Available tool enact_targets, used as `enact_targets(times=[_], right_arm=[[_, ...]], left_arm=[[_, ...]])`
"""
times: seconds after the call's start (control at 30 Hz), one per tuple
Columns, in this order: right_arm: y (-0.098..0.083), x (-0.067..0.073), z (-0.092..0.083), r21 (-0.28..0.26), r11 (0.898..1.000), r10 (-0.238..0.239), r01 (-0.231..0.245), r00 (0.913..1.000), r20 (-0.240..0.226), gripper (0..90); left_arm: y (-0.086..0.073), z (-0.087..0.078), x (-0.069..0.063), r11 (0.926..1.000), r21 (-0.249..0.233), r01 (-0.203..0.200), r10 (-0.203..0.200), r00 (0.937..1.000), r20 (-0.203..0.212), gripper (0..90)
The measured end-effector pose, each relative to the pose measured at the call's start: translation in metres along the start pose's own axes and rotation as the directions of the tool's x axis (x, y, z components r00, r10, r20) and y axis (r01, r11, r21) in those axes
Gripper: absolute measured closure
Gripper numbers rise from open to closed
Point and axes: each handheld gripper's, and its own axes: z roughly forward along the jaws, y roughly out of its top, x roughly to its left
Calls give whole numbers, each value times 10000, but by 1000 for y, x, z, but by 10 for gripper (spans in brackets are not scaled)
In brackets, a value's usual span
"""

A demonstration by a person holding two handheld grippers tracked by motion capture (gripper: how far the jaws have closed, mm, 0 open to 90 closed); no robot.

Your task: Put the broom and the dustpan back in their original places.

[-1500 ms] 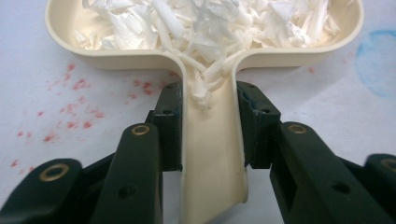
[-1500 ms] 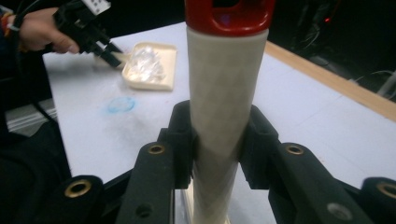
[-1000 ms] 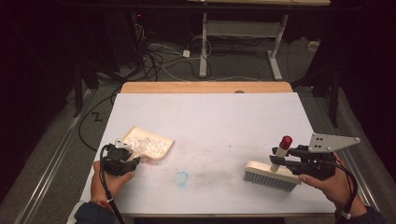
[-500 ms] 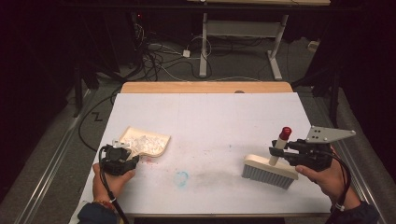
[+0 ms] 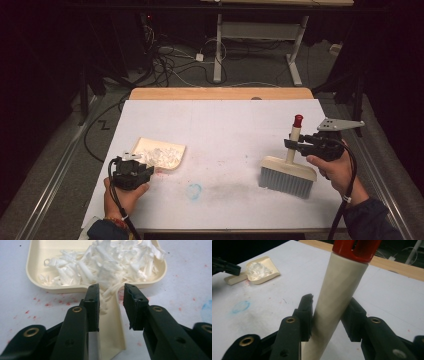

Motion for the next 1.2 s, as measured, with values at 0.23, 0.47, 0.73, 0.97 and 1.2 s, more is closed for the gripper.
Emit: enact_targets(times=[0.23, 0.47, 0.73, 0.97, 1.2], right_arm=[[8, -10, 25, 168, 9998, 39, -55, 9957, 924, 610], [16, -18, 49, 198, 9995, -285, 237, 9549, 2954, 476], [22, -15, 42, -444, 9969, -478, 656, 9452, 3229, 457], [21, -15, 44, -654, 9955, -428, 683, 9422, 3323, 382], [22, -2, 50, -771, 9927, -600, 923, 9358, 3475, 246]], left_arm=[[1, 4, -9, 9957, 41, -925, 923, 9949, 412, 625], [4, -6, -18, 9821, -819, -1698, 1734, 9841, 383, 572], [8, -11, -26, 9479, -1713, -2688, 2724, 9622, -24, 428], [6, -10, -29, 9286, -2156, -3021, 3024, 9526, -322, 314], [1, -8, -26, 9139, -2458, -3232, 3293, 9441, -169, 259]])
